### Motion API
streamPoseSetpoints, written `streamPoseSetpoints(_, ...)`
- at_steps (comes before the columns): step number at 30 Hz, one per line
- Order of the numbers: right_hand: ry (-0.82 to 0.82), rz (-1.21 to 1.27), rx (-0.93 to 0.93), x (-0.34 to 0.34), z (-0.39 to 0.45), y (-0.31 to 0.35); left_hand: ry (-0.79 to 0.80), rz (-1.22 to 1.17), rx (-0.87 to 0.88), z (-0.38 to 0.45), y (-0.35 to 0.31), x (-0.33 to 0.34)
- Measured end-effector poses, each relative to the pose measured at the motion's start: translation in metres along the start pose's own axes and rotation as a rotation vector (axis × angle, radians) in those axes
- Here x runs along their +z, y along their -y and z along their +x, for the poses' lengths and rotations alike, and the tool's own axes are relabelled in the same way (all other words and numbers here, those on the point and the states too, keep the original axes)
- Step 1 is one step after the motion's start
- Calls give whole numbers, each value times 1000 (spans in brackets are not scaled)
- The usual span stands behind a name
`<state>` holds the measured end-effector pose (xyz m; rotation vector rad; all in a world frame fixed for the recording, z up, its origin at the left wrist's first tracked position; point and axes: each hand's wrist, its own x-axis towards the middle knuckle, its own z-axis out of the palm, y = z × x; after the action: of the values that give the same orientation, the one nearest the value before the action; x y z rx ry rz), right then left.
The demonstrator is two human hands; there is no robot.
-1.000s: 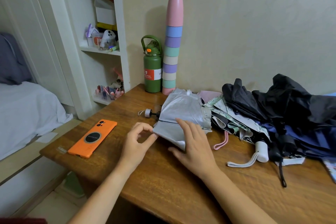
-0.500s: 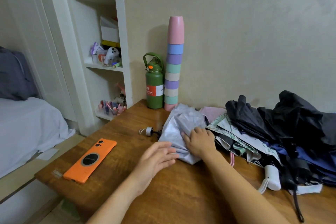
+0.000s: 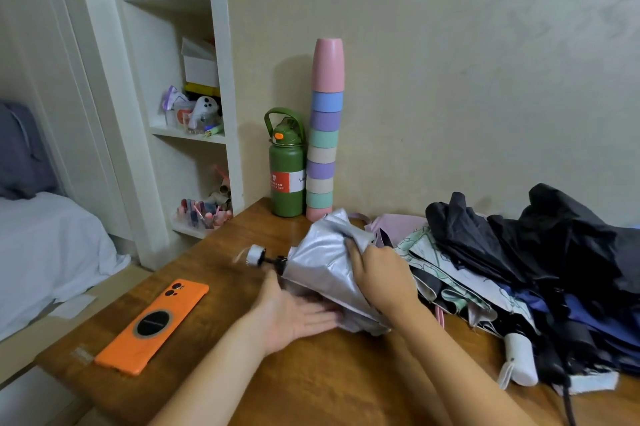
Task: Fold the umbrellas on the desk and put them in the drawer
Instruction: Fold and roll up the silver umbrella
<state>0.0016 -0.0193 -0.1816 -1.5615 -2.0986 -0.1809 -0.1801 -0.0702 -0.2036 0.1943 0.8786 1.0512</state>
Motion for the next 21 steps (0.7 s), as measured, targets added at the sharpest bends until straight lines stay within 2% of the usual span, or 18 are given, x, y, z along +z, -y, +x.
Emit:
streamPoseSetpoints(4,20,33,-77,-24,-10,12,16,-233,165,6,-17,5)
streamPoseSetpoints(8,-11,-15,-83,-2,-33,13,30,-228,284,10,-18,5)
streamPoseSetpoints(13,-78,-135,-80,28,-50,14,-90,-202,293,16,-17,-4)
streamPoseSetpoints(17,-199,-123,-52,33,-52,14,-306,-230,349,11,-12,-19)
streamPoseSetpoints(21,-267,-167,-103,42,-56,10,-368,-129,369,-25,2,-26)
